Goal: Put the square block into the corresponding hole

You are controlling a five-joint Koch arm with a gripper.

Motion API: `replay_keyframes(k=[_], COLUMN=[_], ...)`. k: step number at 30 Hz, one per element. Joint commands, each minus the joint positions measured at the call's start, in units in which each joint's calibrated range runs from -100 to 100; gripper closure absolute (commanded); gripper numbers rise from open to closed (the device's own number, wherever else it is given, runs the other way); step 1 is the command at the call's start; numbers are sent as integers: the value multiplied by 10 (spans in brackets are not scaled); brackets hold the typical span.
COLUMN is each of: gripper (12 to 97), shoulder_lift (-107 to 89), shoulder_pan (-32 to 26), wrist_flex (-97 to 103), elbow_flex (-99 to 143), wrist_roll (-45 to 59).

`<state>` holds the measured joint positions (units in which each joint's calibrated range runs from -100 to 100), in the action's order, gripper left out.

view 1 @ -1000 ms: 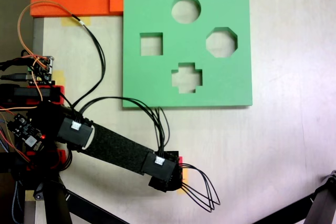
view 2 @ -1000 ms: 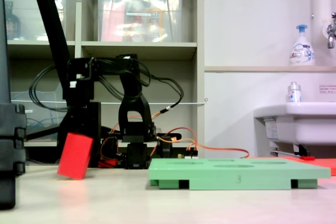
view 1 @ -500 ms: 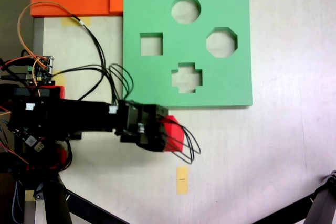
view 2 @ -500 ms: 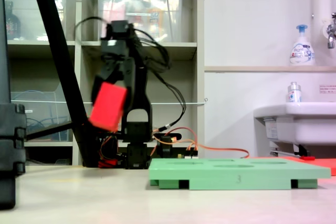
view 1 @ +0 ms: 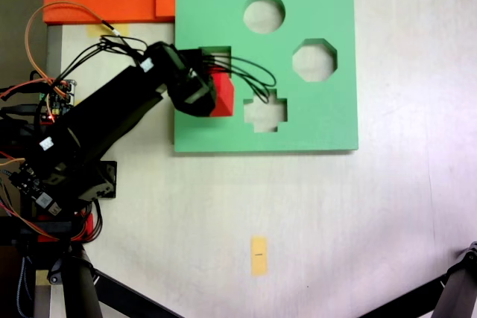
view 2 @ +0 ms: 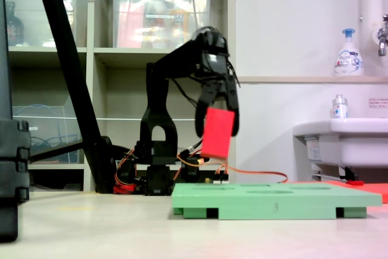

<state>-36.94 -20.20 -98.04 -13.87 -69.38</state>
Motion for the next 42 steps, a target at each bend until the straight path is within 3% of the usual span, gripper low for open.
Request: replay_keyframes(k=[1, 8, 42], gripper=[848, 848, 845], shoulder_lift=[8, 76, 371], shoulder_pan=[-17, -49, -78], wrist_flex=[-20, -14, 46], elbow_flex=[-17, -20, -183], wrist_roll=[-30, -73, -74])
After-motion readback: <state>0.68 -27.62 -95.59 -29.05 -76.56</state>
